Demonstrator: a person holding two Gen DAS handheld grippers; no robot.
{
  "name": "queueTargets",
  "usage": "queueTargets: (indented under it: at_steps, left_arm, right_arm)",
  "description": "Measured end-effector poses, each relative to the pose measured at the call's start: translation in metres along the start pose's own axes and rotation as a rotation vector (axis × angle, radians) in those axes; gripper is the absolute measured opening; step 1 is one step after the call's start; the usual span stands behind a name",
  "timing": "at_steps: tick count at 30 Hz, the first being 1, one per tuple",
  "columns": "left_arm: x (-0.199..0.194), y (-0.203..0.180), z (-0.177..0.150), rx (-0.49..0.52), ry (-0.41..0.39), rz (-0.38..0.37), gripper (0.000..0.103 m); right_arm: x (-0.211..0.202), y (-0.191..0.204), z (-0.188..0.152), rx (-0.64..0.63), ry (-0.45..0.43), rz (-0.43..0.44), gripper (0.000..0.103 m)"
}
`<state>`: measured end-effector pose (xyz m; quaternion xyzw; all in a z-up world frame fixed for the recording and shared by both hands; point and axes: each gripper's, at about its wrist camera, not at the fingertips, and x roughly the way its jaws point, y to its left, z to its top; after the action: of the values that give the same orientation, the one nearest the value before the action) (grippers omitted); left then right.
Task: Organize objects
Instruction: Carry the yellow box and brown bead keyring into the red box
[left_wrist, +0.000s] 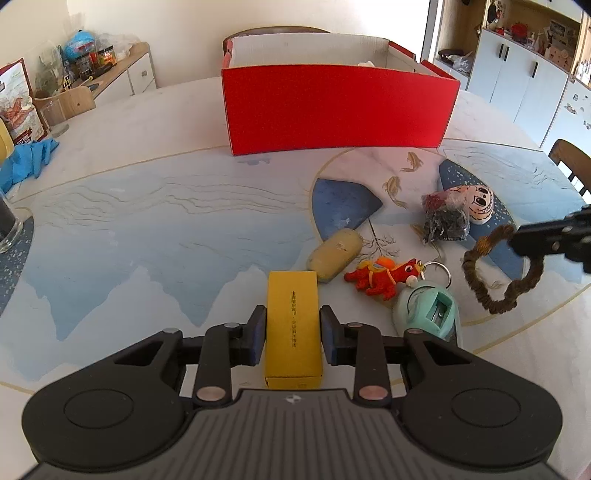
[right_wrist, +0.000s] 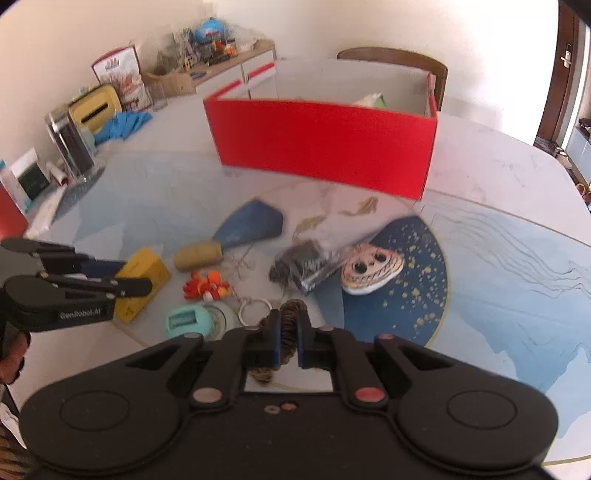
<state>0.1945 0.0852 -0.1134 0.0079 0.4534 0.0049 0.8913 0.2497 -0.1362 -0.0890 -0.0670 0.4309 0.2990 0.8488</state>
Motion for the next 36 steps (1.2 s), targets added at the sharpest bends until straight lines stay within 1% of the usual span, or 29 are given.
queueTargets:
  at_steps: [8,15,21,27,36]
  left_arm:
    - [-0.021,0.007,0.027,0.012,-0.023,-0.005,0.03]
    - [-0.036,0.015,0.067,0.026,-0.076,-0.031,0.03]
    - [-0.044,0.025,0.106,0.038,-0.127,-0.037,0.03]
    - [-0.04,0.031,0.149,0.059,-0.171,-0.031,0.03]
    - [-0.019,0.032,0.214,0.13,-0.219,-0.013,0.03]
  right_arm:
    - [-0.032,-0.005,0.032,0.028,-0.083,0.021,0.007]
    - [-0.044,-0.012,0.071,0.04,-0.145,0.022,0.007]
    - [-0.049,-0.017,0.106,0.03,-0.195,0.007,0.007]
    - [-0.046,-0.022,0.143,0.009,-0.238,-0.013,0.007]
    - [-0.022,-0.029,0.194,0.012,-0.268,-0.061,0.007]
